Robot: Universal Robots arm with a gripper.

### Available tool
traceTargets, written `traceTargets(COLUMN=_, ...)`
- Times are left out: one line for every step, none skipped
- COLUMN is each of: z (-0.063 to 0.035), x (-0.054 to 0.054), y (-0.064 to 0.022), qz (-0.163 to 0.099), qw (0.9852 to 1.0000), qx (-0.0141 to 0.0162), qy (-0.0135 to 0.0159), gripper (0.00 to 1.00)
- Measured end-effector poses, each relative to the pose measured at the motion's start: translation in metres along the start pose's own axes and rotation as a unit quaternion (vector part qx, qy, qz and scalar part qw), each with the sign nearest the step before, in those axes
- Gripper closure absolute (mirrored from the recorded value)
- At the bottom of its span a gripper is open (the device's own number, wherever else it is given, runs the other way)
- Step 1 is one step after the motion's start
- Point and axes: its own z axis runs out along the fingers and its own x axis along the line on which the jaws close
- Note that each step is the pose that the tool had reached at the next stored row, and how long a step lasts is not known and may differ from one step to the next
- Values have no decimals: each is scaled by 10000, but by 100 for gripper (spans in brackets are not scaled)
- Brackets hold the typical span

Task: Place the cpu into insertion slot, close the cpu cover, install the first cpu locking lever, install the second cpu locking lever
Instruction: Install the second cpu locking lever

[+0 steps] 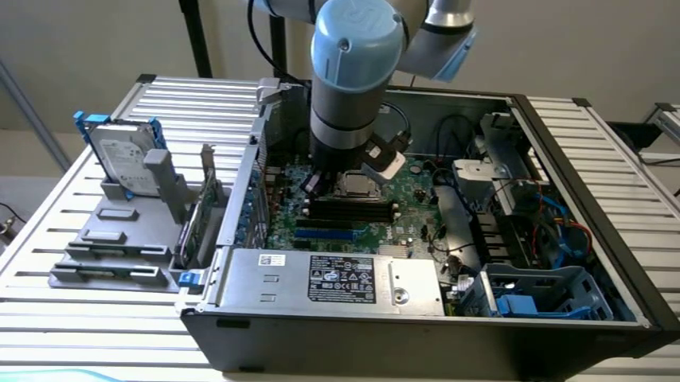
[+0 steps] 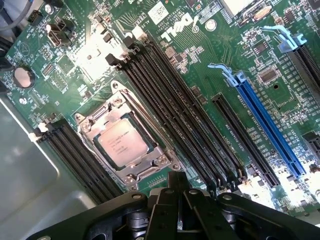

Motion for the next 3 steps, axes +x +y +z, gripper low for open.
traceTargets(z=0, x=0, y=0, qz=0, qw=10000, qx=0, qy=0, gripper=89)
traceTargets(z=0, x=0, y=0, qz=0, qw=10000, qx=0, qy=0, gripper=89)
traceTargets(z=0, x=0, y=0, qz=0, qw=10000, qx=0, qy=0, gripper=89)
